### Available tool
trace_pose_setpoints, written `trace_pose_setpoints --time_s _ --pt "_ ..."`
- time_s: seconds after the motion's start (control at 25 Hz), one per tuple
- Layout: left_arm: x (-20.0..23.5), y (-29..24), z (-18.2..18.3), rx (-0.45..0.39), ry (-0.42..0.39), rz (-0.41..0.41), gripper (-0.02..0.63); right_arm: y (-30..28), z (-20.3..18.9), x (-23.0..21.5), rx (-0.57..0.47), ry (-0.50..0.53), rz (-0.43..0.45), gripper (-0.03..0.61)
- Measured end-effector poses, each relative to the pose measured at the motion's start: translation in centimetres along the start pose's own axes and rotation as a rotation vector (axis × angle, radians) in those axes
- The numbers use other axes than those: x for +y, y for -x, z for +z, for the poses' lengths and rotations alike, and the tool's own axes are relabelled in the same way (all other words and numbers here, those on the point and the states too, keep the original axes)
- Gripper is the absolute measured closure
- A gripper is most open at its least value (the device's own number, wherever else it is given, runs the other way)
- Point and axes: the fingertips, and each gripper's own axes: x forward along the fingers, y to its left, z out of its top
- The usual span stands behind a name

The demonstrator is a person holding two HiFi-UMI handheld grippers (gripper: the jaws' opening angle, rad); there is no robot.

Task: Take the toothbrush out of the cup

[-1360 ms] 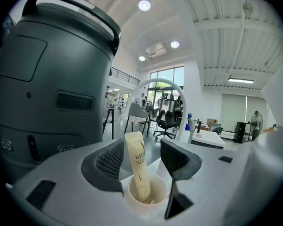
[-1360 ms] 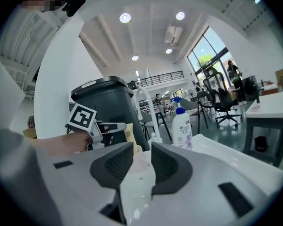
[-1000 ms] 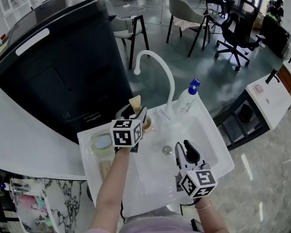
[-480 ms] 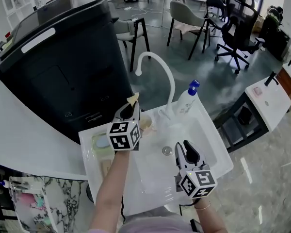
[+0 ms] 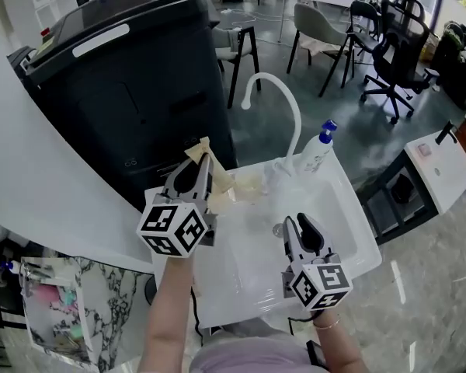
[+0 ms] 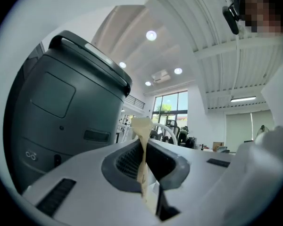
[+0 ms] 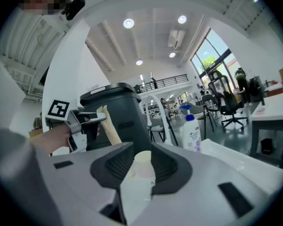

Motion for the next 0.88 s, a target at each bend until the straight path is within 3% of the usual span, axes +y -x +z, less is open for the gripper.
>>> trace_pose_setpoints --time_s 0.24,0.48,0.68,0.88 --pt "3.0 7.5 -2.4 0.113 0.049 0.064 0.597 -0.1 -0.5 3.7 0.004 -0.005 0.076 0.471" --pt "4.8 13.5 -8.3 0.322 0.126 0.077 0.598 0.0 -1.5 7.1 0.022 0.001 0.134 0.471" --pt "5.0 16.4 -12.7 0.469 0.21 0.052 0.6 0.4 -2.1 8.9 0.032 0.001 0.141 0.471" --pt "4.3 17.9 -15.8 0.556 0.238 0.038 0.6 1.3 -2.5 9.4 0.035 -0.003 0.126 0.472"
